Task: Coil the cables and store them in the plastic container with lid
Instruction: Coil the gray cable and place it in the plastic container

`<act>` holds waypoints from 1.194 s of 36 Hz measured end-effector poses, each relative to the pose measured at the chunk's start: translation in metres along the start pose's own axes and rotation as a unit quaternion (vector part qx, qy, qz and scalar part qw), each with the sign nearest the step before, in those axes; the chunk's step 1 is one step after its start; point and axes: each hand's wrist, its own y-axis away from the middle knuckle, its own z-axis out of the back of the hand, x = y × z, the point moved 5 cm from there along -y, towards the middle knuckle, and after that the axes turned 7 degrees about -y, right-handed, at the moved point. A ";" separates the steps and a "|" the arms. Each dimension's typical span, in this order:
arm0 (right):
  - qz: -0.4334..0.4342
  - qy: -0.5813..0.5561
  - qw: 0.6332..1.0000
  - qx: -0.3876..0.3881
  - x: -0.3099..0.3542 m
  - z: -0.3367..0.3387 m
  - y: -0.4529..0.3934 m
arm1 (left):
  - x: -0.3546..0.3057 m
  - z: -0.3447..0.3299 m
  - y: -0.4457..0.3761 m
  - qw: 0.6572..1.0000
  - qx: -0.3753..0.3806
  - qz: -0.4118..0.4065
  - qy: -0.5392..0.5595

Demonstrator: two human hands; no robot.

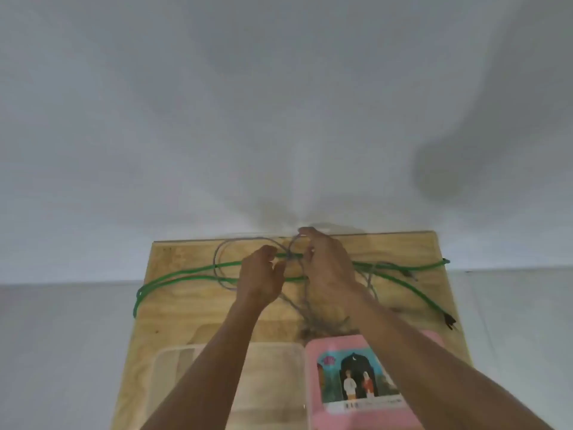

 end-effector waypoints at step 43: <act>0.334 -0.194 0.918 0.095 0.263 0.154 0.079 | -0.079 0.272 0.165 0.925 -0.074 -0.167 0.333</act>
